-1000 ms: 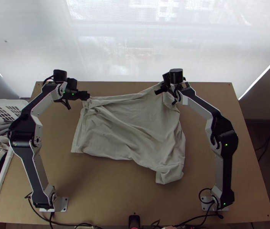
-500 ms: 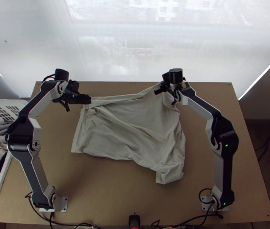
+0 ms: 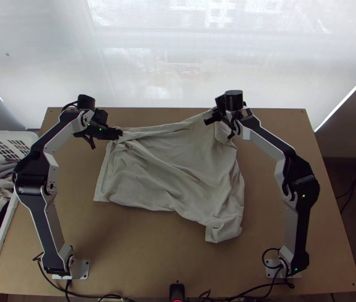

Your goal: Fold the t-shirt

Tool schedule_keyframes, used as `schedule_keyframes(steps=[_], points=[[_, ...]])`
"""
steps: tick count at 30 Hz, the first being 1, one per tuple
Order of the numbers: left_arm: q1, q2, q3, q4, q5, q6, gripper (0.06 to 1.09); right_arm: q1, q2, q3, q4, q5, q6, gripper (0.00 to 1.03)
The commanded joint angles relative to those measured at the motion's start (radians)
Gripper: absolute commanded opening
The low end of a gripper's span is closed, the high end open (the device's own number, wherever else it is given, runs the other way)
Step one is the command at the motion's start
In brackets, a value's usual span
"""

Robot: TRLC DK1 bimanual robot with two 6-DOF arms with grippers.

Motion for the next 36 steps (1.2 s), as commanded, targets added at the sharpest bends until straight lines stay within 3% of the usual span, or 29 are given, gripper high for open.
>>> schedule_keyframes(steps=[1,22,36], points=[[0.001,0.023,0.069,0.007,0.001,-0.017,0.09,0.001,-0.010,-0.004,0.003,0.000,-0.008,0.03],[0.074,0.227,0.503,-0.038,0.013,-0.112,0.09,-0.019,0.180,0.295,-0.080,0.001,-0.037,0.03],[0.067,0.301,0.549,0.169,0.004,-0.149,0.09,-0.025,0.252,0.399,-0.106,0.027,-0.033,0.03]])
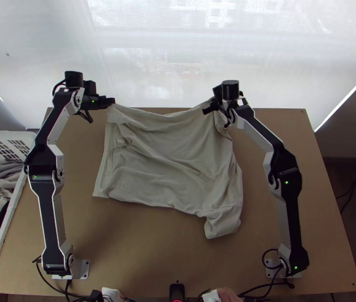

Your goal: Fold the t-shirt

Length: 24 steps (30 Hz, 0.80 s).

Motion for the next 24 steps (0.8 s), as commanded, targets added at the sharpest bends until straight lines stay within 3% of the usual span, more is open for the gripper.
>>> schedule_keyframes(steps=[1,12,24], points=[[-0.003,0.052,0.018,0.093,-0.007,-0.020,0.09,-0.001,0.027,0.031,-0.007,0.011,-0.002,0.03],[-0.005,0.107,0.023,0.122,-0.007,-0.020,0.09,-0.002,0.044,0.037,-0.009,0.018,-0.009,0.03],[-0.003,0.009,-0.019,0.056,0.020,-0.021,0.09,-0.016,-0.042,-0.039,-0.015,0.024,0.000,0.03]])
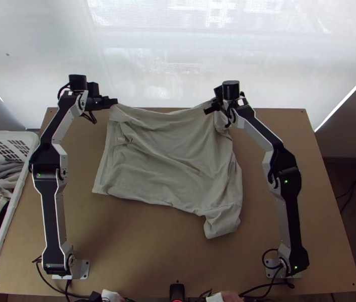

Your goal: Fold the t-shirt

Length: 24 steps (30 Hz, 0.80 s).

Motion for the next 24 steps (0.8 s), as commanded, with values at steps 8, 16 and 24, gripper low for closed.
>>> schedule_keyframes(steps=[8,16,24], points=[[-0.001,-0.050,-0.025,-0.158,0.067,0.005,0.70,0.003,-0.088,-0.121,-0.017,-0.006,0.006,0.11],[-0.019,-0.219,-0.074,-0.446,0.136,0.048,0.93,0.023,-0.167,-0.173,-0.043,-0.040,0.036,0.99],[0.010,-0.555,-0.497,-0.595,0.128,0.194,0.93,0.025,-0.443,-0.472,-0.032,-0.076,0.092,0.98]])
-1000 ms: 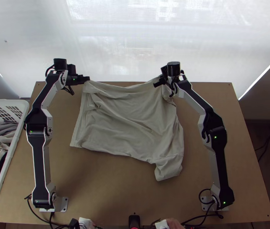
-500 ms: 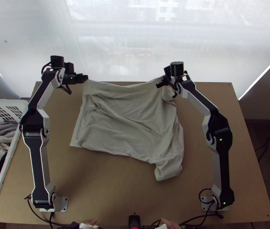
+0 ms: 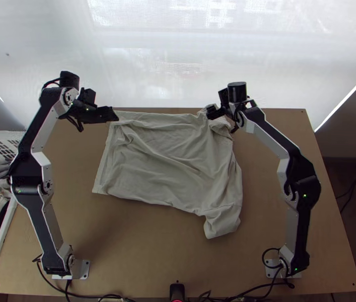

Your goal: Fold the t-shirt

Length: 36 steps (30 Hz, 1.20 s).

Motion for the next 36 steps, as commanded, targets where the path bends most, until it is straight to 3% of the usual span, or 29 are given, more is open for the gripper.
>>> schedule_keyframes(steps=[1,10,12,19,24,29,33,36], points=[[0.021,-0.276,-0.357,-0.100,-0.004,0.090,0.93,0.006,-0.224,-0.229,0.010,-0.034,0.024,0.98],[-0.019,-0.569,-0.820,0.022,-0.100,0.148,0.92,0.040,-0.526,-0.447,-0.029,-0.056,0.034,0.98],[-0.021,-0.600,-0.886,0.039,-0.116,0.148,0.86,0.061,-0.572,-0.481,-0.066,-0.060,0.031,0.98],[-0.016,-0.695,-1.094,0.196,-0.260,0.148,0.86,0.129,-0.694,-0.545,-0.230,-0.062,0.028,0.98],[-0.019,-0.709,-1.150,0.239,-0.280,0.148,0.85,0.149,-0.763,-0.622,-0.262,-0.063,0.026,0.98],[-0.021,-0.710,-1.183,0.260,-0.281,0.145,0.68,0.149,-0.809,-0.660,-0.283,-0.063,0.026,0.98],[-0.028,-0.706,-1.200,0.262,-0.280,0.145,0.63,0.149,-0.831,-0.691,-0.283,-0.063,0.024,0.98],[-0.030,-0.704,-1.205,0.265,-0.265,0.145,0.42,0.147,-0.836,-0.703,-0.283,-0.063,0.024,0.98]])
